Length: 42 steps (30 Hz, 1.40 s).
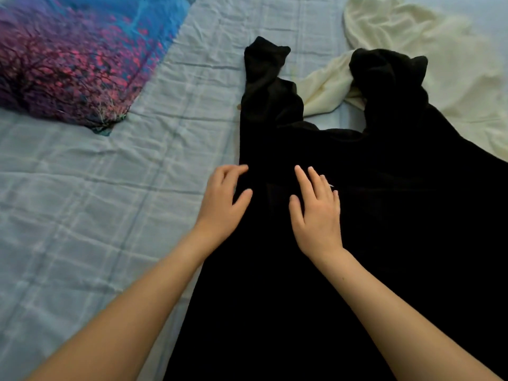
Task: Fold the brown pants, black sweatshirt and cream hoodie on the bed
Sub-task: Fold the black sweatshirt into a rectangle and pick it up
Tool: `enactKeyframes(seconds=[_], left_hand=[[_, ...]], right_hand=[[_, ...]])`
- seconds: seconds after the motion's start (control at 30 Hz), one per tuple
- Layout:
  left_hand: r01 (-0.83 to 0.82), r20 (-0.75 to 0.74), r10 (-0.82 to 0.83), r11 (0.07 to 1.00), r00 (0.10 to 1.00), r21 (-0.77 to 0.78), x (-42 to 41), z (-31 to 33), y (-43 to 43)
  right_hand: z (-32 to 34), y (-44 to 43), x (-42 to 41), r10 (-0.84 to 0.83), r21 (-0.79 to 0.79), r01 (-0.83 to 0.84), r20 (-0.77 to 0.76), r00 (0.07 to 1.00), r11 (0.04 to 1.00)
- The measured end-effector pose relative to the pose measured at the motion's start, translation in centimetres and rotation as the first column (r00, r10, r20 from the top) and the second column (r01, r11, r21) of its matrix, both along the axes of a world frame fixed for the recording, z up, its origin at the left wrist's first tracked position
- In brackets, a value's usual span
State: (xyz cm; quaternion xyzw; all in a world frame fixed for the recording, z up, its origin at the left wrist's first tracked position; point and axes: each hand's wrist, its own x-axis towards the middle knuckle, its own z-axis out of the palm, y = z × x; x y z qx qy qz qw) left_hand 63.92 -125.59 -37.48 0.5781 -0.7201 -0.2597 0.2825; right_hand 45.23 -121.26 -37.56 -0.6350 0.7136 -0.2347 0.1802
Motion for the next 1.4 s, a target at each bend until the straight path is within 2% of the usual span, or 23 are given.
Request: enactKeyframes(seconds=[0.07,0.1,0.17,0.3,0.37,0.4,0.47,0.53,0.57,0.6,0.63,0.67,0.7,0.73,0.83,0.93,1.07,1.2,1.27,1.3,1.4], left_hand=[[-0.114,-0.168,0.153,0.969,0.974,0.221,-1.0,0.3,-3.1],[-0.129,-0.280,0.230,0.933,0.932,0.336,-1.5,0.4,-4.5],[-0.105,-0.450,0.322,0.891,0.833,0.442,-2.3,0.3,-6.8],[-0.210,-0.477,0.371,0.910,0.797,0.358,-2.3,-0.3,-8.5],[-0.259,-0.538,0.427,0.896,0.727,0.361,-1.3,-0.8,-8.0],[-0.287,-0.570,0.459,0.884,0.682,0.369,-0.6,-1.0,-7.7],[-0.343,-0.606,0.515,0.857,0.606,0.386,0.9,-1.7,-6.7],[-0.352,-0.613,0.546,0.837,0.571,0.418,2.1,-2.3,-5.8],[-0.337,-0.608,0.550,0.834,0.572,0.437,2.5,-2.5,-5.7],[-0.318,-0.602,0.551,0.831,0.578,0.455,2.8,-2.5,-5.9],[-0.302,-0.596,0.551,0.829,0.583,0.471,2.9,-2.5,-6.4],[-0.289,-0.596,0.553,0.826,0.582,0.484,3.0,-2.3,-7.1],[-0.277,-0.598,0.552,0.825,0.582,0.492,3.1,-1.9,-8.0],[-0.268,-0.598,0.546,0.828,0.587,0.493,3.1,-1.5,-8.9],[-0.211,-0.636,0.480,0.866,0.604,0.453,2.9,-0.2,-11.0],[-0.170,-0.711,0.423,0.900,0.562,0.401,3.1,0.6,-11.1],[-0.019,-0.849,0.332,0.934,0.412,0.356,3.7,1.8,-8.9],[0.111,-0.946,0.212,0.963,0.244,0.244,2.7,4.0,-5.3],[0.192,-0.969,0.159,0.962,0.187,0.195,1.5,4.6,-2.7],[0.199,-0.962,0.188,0.953,0.199,0.228,0.6,4.3,-1.0],[0.123,-0.814,0.458,0.841,0.357,0.527,-2.2,2.1,4.2]], right_hand=[[-0.1,-1.9,0.6,-0.038,-0.027,0.038,0.013,0.999,0.999],[0.0,-2.9,0.9,-0.051,-0.056,0.053,0.035,0.998,0.997],[0.5,-5.2,1.0,-0.060,-0.126,0.068,0.065,0.996,0.990],[2.4,-10.4,0.2,-0.046,-0.270,0.050,0.021,0.999,0.962],[3.7,-13.3,-0.1,-0.053,-0.201,0.041,-0.056,0.997,0.979],[4.1,-14.8,-0.2,-0.051,-0.125,0.033,-0.146,0.988,0.992],[4.5,-17.1,-0.2,-0.036,-0.005,0.037,-0.378,0.925,0.999],[4.8,-18.8,0.1,0.003,0.021,0.008,-0.485,0.875,1.000],[4.7,-19.5,0.4,0.064,0.046,-0.049,-0.438,0.897,0.998],[4.5,-20.2,0.7,0.145,0.092,-0.123,-0.292,0.946,0.988],[4.4,-20.5,1.3,0.206,0.151,-0.194,-0.066,0.976,0.969],[4.3,-20.6,1.9,0.217,0.197,-0.246,0.156,0.964,0.949],[4.0,-20.5,2.4,0.218,0.211,-0.283,0.285,0.933,0.936],[3.7,-20.4,2.9,0.248,0.190,-0.318,0.317,0.916,0.929],[3.5,-20.1,3.1,0.329,0.061,-0.358,0.277,0.903,0.932],[4.9,-19.3,1.3,0.313,-0.055,-0.320,0.418,0.853,0.946],[7.2,-14.6,-2.0,0.241,-0.166,-0.183,0.480,0.843,0.969],[8.7,-7.6,-6.3,0.201,-0.216,-0.087,0.588,0.784,0.973],[8.7,-4.2,-9.3,0.153,-0.196,-0.035,0.628,0.763,0.980],[8.3,-2.5,-10.5,0.108,-0.141,-0.024,0.628,0.770,0.990],[4.8,2.1,-12.5,-0.028,0.155,-0.053,0.479,0.877,0.986]])
